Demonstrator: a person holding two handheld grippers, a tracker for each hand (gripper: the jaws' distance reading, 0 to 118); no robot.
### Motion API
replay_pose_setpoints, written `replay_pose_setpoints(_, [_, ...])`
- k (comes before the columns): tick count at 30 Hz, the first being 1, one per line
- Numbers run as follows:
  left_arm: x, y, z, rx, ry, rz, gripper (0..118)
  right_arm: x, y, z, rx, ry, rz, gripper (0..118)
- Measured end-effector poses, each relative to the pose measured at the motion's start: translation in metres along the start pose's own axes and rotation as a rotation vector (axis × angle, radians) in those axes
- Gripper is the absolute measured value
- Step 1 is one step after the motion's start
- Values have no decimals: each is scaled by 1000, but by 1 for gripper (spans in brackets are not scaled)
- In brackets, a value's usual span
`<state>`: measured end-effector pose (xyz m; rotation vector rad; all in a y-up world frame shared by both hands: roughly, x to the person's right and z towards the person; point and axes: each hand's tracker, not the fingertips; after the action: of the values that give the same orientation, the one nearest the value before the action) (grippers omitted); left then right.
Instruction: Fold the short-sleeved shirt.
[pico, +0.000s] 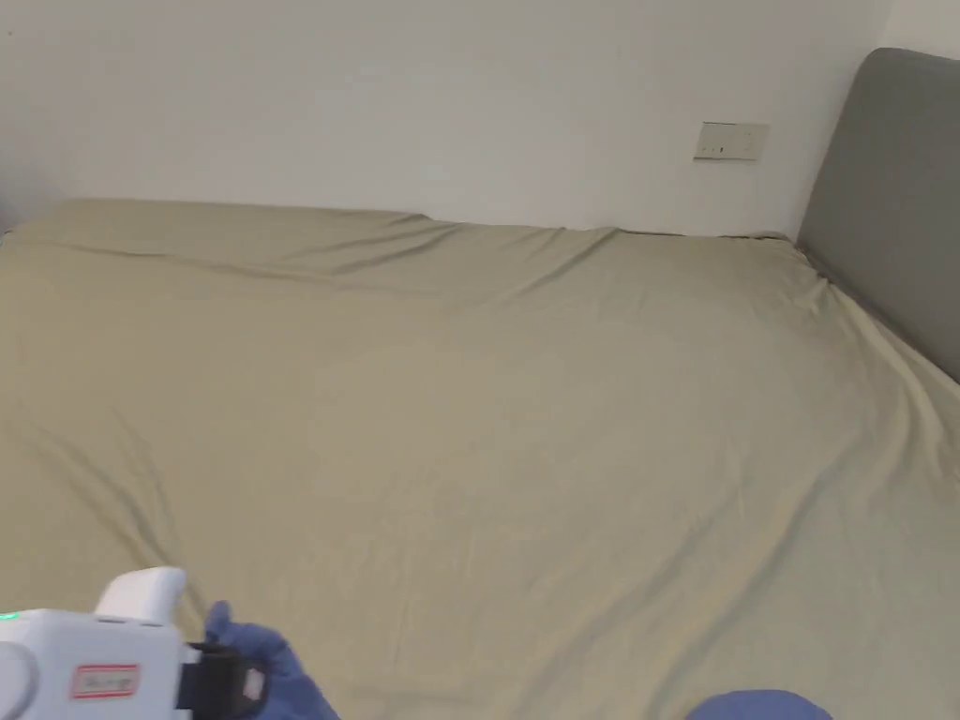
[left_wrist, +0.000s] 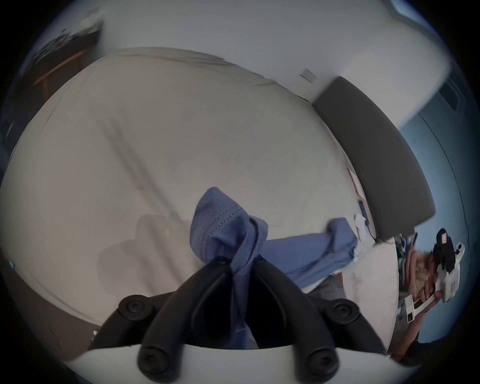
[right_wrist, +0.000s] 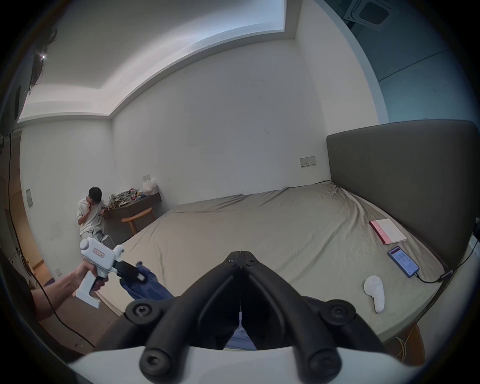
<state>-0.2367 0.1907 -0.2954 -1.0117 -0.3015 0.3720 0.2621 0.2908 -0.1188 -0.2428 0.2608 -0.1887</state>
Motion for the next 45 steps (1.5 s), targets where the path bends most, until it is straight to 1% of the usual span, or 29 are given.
replay_pose_setpoints(2, [40,-9,-30,-29,-61,-37,9,4,-4,6,6,-2,-25,7])
replay_pose_setpoints(3, [42,-8,-49,-39,-92,-60,9,6,-5,7,7,-3,-35,7])
replay_pose_setpoints(5, [71,-28,-90,-43,-62,-76,9,13,-12,11,6,-9,-65,7])
replay_pose_setpoints(7, [93,-45,-130,-75,-31,-155,9,17,-18,17,-1,-27,-94,7])
replay_pose_setpoints(10, [96,-68,-182,-123,-7,-132,9,25,-24,30,8,-47,-149,7])
replay_pose_setpoints(12, [88,-79,-198,-169,17,-70,9,29,-24,40,12,-61,-156,7])
replay_pose_setpoints(13, [84,-81,-190,-166,2,-25,15,31,-24,45,1,-87,-148,7])
replay_pose_setpoints(14, [82,-78,-178,-98,-46,18,29,36,-23,54,-4,-122,-125,7])
replay_pose_setpoints(15, [80,-71,-164,-69,-105,41,61,39,-23,60,4,-148,-116,7])
replay_pose_setpoints(16, [73,-65,-149,-47,-210,80,110,44,-23,66,9,-153,-127,7])
replay_pose_setpoints(17, [68,-58,-133,-31,-263,93,118,50,-22,71,7,-153,-143,7])
replay_pose_setpoints(20, [51,-38,-60,172,-281,181,118,58,-24,86,23,-191,-164,7])
replay_pose_setpoints(22, [33,-36,-33,227,-270,215,118,60,-26,91,24,-211,-165,7])
replay_pose_setpoints(23, [29,-30,-25,202,-261,203,118,61,-27,93,25,-215,-167,7])
replay_pose_setpoints(25, [12,-30,-35,115,-126,184,118,61,-30,92,22,-214,-179,7])
replay_pose_setpoints(26, [5,-33,-50,63,-48,175,118,62,-33,92,19,-208,-188,7])
replay_pose_setpoints(28, [-9,-42,-81,-51,-6,116,118,61,-37,89,14,-195,-207,7])
replay_pose_setpoints(30, [-27,-55,-117,-190,-93,120,118,59,-41,87,4,-192,-214,7])
replay_pose_setpoints(32, [-41,-71,-154,-311,-139,212,118,57,-45,86,-10,-194,-210,7])
replay_pose_setpoints(33, [-40,-73,-154,-237,-139,182,118,57,-45,86,-20,-194,-208,7])
replay_pose_setpoints(34, [-35,-68,-140,-91,-234,113,118,57,-46,86,-30,-196,-205,7])
replay_pose_setpoints(35, [-35,-67,-140,-97,-303,146,118,57,-47,86,-36,-199,-203,7])
replay_pose_setpoints(37, [-34,-71,-159,-187,-416,360,118,60,-50,85,-50,-191,-213,7])
replay_pose_setpoints(38, [-31,-75,-167,-208,-456,376,118,61,-51,84,-56,-188,-221,7])
replay_pose_setpoints(41, [-16,-76,-160,-159,-377,209,117,61,-54,80,-69,-203,-229,7])
replay_pose_setpoints(42, [-14,-74,-159,-172,-380,202,104,60,-54,79,-70,-205,-229,7])
replay_pose_setpoints(43, [-12,-76,-154,-177,-372,221,39,61,-54,79,-69,-201,-234,7])
replay_pose_setpoints(44, [-16,-74,-153,-158,-327,229,19,62,-55,78,-70,-195,-241,7])
replay_pose_setpoints(45, [-21,-73,-155,-111,-308,184,19,62,-56,76,-73,-191,-249,7])
